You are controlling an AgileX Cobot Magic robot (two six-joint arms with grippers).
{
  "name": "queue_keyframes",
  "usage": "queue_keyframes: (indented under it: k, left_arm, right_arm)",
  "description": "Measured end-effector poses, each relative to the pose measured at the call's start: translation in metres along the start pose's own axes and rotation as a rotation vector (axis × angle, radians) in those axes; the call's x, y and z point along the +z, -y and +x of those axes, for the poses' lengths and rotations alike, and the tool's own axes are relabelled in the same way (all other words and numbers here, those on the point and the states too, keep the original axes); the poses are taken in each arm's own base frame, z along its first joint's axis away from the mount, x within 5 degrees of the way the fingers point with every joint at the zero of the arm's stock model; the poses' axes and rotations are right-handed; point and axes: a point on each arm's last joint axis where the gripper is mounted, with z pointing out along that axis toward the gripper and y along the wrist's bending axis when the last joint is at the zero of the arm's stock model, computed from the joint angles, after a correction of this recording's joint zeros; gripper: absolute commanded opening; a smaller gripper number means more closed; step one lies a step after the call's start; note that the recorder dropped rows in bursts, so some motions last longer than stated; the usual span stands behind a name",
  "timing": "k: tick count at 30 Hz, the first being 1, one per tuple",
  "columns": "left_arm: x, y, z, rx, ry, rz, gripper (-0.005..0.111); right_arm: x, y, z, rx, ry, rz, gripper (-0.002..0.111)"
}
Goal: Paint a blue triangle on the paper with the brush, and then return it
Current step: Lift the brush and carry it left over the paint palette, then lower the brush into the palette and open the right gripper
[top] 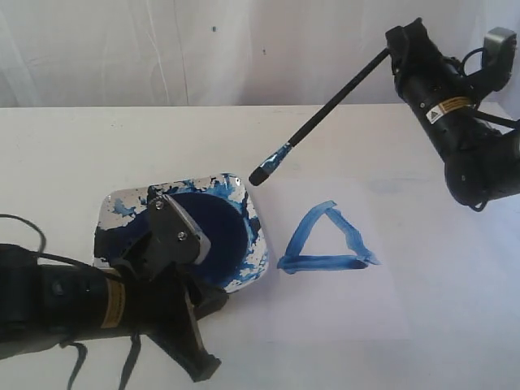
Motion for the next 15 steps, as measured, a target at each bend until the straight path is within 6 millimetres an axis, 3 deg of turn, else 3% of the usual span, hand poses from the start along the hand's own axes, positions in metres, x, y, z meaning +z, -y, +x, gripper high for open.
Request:
queue_keyframes:
  k: [3, 8, 15]
  left_arm:
    - [-0.02, -0.002, -0.001, -0.015, -0.022, -0.055, 0.0]
    - [-0.07, -0.007, -0.01, 0.011, -0.012, -0.171, 0.0]
    - [-0.111, -0.01, -0.009, 0.018, -0.027, -0.268, 0.0]
  right_arm:
    - [0.007, -0.002, 0.013, 0.005, -0.024, -0.02, 0.0]
    - [0.024, 0.006, 0.058, 0.014, -0.127, 0.013, 0.0]
    - [0.038, 0.02, 0.119, 0.028, -0.261, 0.07, 0.0]
